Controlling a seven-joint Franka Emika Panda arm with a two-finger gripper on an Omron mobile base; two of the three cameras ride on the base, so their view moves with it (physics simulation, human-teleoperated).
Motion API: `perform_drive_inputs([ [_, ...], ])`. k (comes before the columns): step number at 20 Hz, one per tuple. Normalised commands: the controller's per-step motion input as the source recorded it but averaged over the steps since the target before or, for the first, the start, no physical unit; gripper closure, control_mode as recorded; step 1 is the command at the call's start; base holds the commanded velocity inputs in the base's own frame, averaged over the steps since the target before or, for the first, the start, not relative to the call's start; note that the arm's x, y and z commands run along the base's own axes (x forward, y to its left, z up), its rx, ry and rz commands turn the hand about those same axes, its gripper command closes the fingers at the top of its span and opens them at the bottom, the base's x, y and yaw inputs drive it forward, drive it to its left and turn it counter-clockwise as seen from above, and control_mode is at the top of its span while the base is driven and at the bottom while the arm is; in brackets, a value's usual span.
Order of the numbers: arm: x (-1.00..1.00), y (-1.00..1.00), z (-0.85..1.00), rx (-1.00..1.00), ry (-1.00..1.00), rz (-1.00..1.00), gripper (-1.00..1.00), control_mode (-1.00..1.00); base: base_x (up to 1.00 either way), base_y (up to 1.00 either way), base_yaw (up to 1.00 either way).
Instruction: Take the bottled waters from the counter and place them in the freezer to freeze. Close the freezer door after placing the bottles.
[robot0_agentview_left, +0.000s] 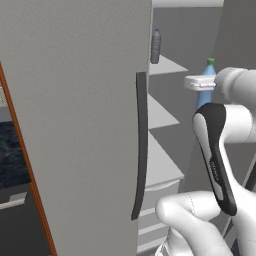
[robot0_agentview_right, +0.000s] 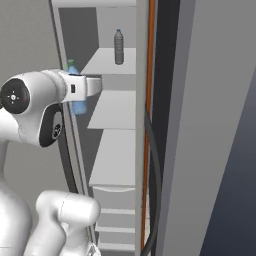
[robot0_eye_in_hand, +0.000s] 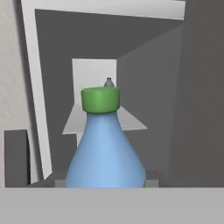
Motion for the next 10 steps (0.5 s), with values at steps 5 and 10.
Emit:
perform_drive_inputs([
  [5,0.52,-0.01,0.15,0.0,0.0,0.07,1.0,-1.0,0.0,0.0,0.0],
  [10,0.52,0.0,0.05,0.0,0.0,0.0,1.0,-1.0,0.0,0.0,0.0],
])
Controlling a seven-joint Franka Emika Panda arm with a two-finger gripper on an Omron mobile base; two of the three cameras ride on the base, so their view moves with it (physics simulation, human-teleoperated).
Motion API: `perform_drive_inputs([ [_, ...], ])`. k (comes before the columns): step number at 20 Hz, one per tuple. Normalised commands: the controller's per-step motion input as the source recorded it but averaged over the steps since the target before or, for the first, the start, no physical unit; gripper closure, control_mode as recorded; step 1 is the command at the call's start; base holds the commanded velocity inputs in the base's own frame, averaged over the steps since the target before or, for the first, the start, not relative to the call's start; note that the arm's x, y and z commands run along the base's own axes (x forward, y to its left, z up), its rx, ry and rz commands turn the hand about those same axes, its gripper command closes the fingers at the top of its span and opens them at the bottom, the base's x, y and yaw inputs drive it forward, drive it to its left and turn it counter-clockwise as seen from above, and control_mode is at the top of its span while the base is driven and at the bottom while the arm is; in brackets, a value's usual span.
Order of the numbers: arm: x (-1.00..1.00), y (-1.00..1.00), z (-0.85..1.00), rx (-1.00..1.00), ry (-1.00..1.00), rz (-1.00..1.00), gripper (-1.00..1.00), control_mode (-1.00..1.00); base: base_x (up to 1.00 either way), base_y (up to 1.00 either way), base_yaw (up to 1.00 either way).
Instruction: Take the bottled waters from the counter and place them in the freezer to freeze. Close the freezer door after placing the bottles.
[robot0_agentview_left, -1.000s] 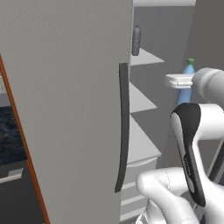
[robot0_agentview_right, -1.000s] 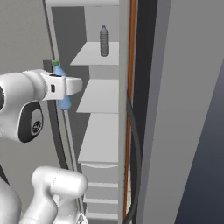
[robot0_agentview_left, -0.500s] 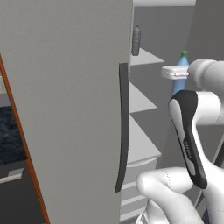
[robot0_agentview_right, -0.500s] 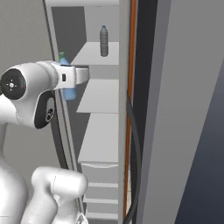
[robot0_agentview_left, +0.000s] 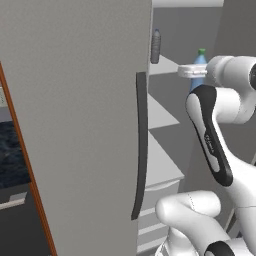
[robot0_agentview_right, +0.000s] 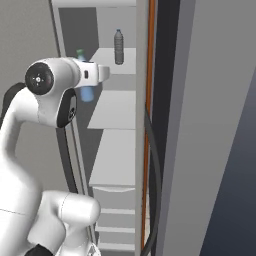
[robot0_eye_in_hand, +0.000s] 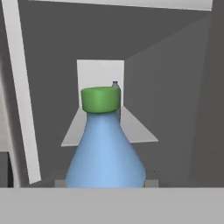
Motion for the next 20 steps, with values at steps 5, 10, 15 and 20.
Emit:
perform_drive_inputs([
  [5,0.44,0.0,0.0,0.0,-0.01,0.0,1.0,-1.0,0.0,0.0,0.0],
  [10,0.28,0.0,0.0,0.0,0.0,0.0,1.0,-1.0,0.0,0.0,0.0],
  [15,0.14,-0.13,0.07,0.0,0.0,0.0,1.0,-1.0,0.0,0.0,0.0],
  [20,0.12,-0.16,0.09,0.0,0.0,0.0,1.0,-1.0,0.0,0.0,0.0],
])
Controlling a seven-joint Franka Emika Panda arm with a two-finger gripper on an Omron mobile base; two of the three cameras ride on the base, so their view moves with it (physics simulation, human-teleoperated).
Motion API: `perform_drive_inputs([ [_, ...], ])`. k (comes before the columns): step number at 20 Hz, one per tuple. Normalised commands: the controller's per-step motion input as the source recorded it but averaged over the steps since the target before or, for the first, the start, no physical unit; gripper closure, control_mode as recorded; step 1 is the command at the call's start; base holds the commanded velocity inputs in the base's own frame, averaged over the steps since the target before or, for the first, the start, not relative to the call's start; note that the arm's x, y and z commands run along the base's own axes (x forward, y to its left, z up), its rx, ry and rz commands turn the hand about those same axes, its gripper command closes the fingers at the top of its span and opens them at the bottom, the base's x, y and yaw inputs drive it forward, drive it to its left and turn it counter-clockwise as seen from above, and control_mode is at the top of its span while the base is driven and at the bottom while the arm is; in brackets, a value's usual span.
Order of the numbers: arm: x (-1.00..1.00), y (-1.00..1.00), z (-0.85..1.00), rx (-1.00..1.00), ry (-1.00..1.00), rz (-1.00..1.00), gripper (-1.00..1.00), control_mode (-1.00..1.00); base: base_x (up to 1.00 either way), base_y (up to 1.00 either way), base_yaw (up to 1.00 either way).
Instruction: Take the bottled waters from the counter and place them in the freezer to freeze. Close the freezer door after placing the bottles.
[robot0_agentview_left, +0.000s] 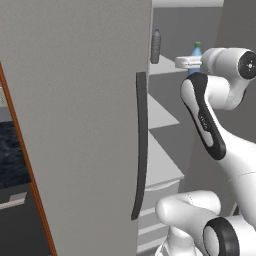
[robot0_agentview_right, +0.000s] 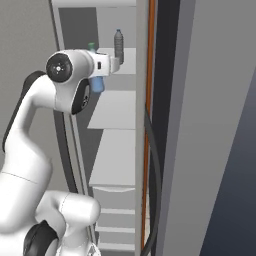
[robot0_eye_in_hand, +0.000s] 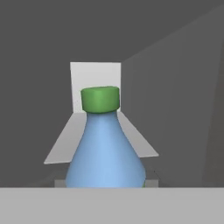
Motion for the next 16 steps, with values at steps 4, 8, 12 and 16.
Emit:
perform_drive_inputs([
  [4,0.25,-0.04,0.02,0.0,0.0,0.0,1.0,-1.0,0.0,0.0,0.0],
  [8,0.33,0.03,0.0,0.0,0.0,0.0,1.0,-1.0,0.0,0.0,0.0],
  [12,0.27,0.0,0.01,0.0,0.0,0.0,1.0,-1.0,0.0,0.0,0.0],
  [16,0.28,0.0,0.04,0.0,-0.01,0.01,1.0,-1.0,0.0,0.0,0.0],
])
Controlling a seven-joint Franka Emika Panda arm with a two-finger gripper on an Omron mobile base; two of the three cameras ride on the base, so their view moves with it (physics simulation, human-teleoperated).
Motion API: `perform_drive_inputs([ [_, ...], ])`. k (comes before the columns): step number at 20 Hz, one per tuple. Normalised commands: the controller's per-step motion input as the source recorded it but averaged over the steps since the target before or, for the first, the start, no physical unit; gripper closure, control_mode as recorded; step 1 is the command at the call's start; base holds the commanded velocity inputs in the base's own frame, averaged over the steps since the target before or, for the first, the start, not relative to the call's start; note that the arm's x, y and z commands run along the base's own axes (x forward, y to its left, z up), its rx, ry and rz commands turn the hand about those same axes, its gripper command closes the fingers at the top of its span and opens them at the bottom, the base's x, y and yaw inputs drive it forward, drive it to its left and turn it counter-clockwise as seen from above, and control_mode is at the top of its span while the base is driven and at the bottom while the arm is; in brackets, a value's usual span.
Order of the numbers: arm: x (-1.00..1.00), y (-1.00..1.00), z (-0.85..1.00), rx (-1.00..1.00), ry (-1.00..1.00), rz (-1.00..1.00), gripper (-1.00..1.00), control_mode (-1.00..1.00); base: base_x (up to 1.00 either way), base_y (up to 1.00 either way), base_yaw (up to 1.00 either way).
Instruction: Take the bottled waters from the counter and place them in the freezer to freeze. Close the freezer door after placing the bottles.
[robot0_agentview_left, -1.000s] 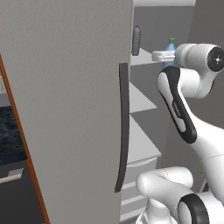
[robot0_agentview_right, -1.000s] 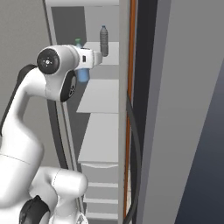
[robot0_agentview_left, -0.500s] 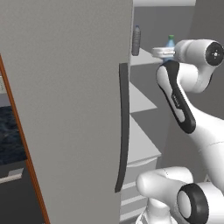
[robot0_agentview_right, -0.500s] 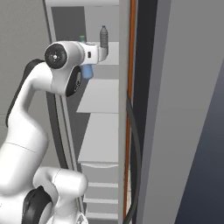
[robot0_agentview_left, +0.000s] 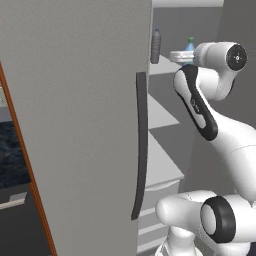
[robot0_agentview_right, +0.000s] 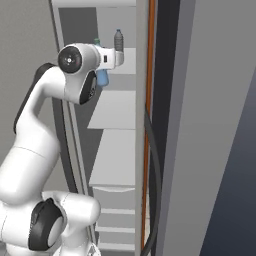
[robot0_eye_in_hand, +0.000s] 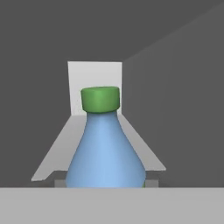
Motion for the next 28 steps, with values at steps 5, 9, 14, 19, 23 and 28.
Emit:
perform_drive_inputs([
  [5,0.26,0.0,0.04,0.0,-0.03,0.03,1.0,-1.0,0.0,0.0,0.0],
  [9,0.18,0.0,0.0,0.0,-0.05,0.03,1.0,-1.0,0.0,0.0,0.0],
  [14,0.16,0.0,0.01,0.0,-0.05,0.01,1.0,-1.0,0.0,0.0,0.0],
  [19,0.15,0.0,0.12,0.0,-0.01,0.0,1.0,-1.0,0.0,0.0,0.0],
  [23,0.12,0.0,0.22,0.0,0.0,0.0,1.0,-1.0,0.0,0.0,0.0],
  [28,0.2,0.0,0.1,0.0,0.0,0.0,1.0,-1.0,0.0,0.0,0.0],
])
